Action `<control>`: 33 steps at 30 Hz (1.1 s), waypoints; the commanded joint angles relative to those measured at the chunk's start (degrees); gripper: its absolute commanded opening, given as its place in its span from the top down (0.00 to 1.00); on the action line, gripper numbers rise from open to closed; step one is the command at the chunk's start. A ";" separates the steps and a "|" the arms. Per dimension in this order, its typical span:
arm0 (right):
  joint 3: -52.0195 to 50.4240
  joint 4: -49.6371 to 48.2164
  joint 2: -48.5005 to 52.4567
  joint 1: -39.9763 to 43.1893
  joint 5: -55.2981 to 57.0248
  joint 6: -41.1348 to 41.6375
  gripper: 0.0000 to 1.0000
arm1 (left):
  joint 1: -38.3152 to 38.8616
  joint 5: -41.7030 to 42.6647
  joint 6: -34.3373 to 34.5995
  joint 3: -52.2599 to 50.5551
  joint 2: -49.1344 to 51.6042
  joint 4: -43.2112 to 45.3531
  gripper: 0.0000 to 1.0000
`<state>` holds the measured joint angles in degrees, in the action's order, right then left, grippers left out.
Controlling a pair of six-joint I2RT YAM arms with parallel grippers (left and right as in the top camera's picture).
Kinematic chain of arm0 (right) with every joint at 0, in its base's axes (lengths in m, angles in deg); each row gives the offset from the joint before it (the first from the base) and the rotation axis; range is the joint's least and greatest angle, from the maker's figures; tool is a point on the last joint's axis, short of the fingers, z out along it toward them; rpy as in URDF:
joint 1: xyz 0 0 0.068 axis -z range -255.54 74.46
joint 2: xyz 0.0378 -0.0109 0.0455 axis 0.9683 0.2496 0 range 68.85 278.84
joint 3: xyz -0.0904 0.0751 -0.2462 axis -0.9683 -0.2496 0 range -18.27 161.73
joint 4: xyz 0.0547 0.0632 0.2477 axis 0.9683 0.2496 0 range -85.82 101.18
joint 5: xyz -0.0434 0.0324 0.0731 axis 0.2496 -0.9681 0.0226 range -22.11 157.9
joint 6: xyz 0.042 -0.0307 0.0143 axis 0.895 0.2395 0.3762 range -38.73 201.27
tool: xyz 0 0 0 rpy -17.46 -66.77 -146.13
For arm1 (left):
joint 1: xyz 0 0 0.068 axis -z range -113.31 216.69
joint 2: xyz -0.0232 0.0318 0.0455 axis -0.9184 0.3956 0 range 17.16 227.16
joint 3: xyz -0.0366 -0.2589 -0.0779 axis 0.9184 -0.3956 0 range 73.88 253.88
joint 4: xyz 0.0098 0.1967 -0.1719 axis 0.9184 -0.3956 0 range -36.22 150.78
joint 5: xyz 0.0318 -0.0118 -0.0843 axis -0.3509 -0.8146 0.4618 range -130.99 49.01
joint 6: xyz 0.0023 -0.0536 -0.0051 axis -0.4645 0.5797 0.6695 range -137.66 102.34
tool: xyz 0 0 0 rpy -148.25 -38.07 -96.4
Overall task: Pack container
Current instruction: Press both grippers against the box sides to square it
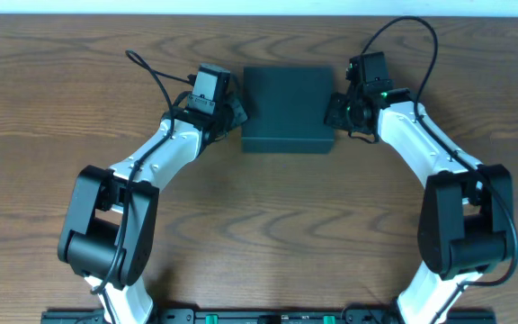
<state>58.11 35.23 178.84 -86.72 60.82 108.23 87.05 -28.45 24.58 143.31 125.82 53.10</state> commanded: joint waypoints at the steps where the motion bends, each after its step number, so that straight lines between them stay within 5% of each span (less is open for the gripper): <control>1: 0.02 1.46 0.31 -3.52 -6.08 1.77 0.98 | 1.38 4.09 0.59 -0.26 0.24 -1.29 0.94; 14: 0.02 9.05 0.31 -5.84 -6.51 3.08 0.98 | 1.36 3.78 -0.48 -0.22 0.20 -16.35 0.94; 33: 0.02 12.48 0.31 -9.51 -5.09 10.75 0.98 | -2.01 1.62 -4.00 -0.15 -1.70 -19.91 0.94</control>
<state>58.20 48.32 178.71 -93.24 60.15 116.32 83.93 -29.44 21.74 143.35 125.34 33.73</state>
